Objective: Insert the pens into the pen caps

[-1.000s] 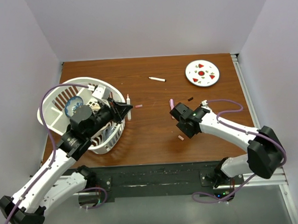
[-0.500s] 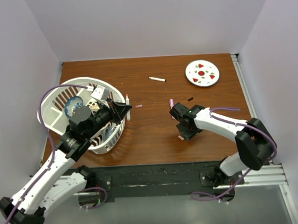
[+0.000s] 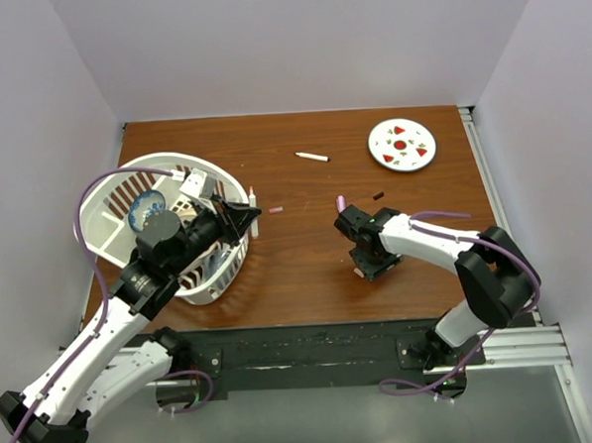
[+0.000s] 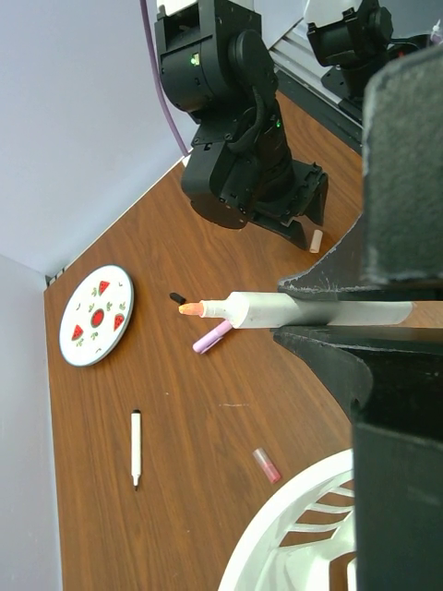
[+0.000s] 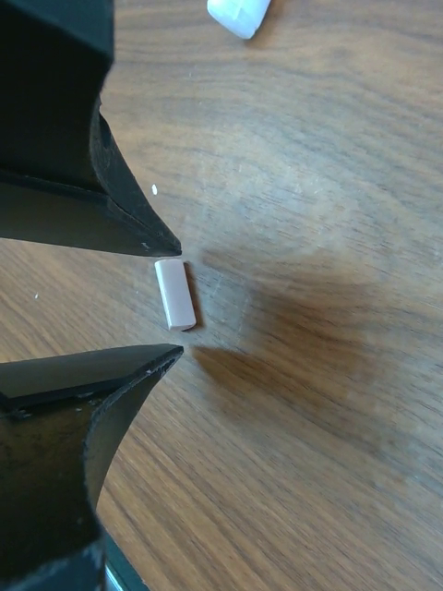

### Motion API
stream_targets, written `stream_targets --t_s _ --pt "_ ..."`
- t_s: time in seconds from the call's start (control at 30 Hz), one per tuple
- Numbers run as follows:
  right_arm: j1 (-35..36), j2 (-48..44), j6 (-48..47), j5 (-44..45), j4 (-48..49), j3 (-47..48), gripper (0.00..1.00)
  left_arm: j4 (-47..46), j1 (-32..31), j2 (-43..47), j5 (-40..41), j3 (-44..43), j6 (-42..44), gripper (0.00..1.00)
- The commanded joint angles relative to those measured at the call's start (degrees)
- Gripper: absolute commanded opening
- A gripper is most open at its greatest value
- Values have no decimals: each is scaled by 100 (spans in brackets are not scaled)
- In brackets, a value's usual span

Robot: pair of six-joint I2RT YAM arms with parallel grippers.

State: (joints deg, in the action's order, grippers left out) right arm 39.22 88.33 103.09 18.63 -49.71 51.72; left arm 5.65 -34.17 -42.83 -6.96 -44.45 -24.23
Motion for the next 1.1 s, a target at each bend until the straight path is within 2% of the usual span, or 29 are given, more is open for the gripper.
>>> stream_targets --t_s 0.0,0.2,0.43,0.6,0.67,0.77,0.83,0.9,0.93,0.97,1.07 --pt "-11 105 10 62 32 -31 46 -99 16 90 98 -3 146 0" --pt "76 88 -131 -97 287 -338 38 -108 16 126 134 15 146 0" --pt "156 43 -377 35 435 -461 39 -108 16 134 169 15 138 0" --pt "182 105 -948 175 762 -628 24 -82 16 178 257 24 164 0" --pt "191 53 -1359 403 937 -681 22 -82 16 196 300 24 164 0" --pt "191 0 -1887 632 955 -681 26 -82 25 205 309 24 164 0" --pt "182 -105 -2125 764 1041 -602 32 -82 16 196 292 24 155 0" --pt "191 -246 -3142 660 1462 -628 34 -82 16 205 301 15 173 0" --pt "200 -342 -3546 546 2039 -681 38 -73 16 231 344 15 182 0" --pt "209 -587 -4516 336 2410 -751 38 -55 16 240 379 15 182 0" --pt "261 -1044 -5990 -569 3168 -936 41 15 16 293 502 -29 225 0"
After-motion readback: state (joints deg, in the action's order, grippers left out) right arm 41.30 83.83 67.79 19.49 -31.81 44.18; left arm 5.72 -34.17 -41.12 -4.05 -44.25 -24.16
